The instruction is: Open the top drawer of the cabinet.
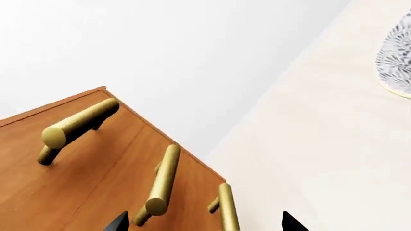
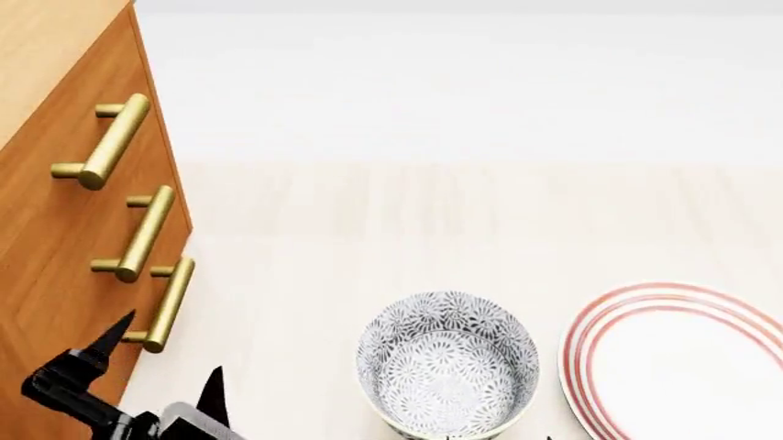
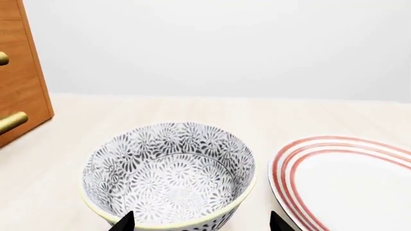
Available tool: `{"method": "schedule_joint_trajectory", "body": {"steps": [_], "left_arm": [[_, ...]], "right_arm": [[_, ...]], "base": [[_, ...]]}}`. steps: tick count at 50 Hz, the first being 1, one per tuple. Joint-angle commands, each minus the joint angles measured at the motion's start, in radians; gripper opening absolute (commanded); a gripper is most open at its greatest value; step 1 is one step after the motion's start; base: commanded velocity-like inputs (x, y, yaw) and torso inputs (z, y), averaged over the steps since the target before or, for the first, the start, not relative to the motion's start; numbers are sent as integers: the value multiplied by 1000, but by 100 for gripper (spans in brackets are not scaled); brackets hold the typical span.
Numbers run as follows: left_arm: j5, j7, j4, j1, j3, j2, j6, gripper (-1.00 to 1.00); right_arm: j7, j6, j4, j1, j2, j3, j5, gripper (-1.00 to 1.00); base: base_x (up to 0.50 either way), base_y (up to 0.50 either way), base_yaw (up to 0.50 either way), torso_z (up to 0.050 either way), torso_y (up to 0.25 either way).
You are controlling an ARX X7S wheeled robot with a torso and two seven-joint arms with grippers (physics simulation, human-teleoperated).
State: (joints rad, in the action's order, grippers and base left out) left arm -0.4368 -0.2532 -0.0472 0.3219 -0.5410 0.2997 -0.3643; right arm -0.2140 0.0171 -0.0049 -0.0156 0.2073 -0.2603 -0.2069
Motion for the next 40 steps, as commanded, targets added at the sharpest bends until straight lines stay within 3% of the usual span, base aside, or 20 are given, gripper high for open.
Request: {"method": "schedule_joint_trajectory", "body": {"steps": [1,19,40], "left_arm": [[-245,67,-11,134,-93,-6,-184,100],[-465,154,-63,239,-238,31,-293,100],[-538,240,-50,282,-307,56,-306,100]], "right_arm": [[17,-16,11,-5,-14,16,10,100],[6,-9,-1,-9,-8,14,-3,100],[1,-13,1,-5,-1,3,-14,100]], "base": [[0,0,0,0,0],[0,0,0,0,0],[0,0,0,0,0]]}}
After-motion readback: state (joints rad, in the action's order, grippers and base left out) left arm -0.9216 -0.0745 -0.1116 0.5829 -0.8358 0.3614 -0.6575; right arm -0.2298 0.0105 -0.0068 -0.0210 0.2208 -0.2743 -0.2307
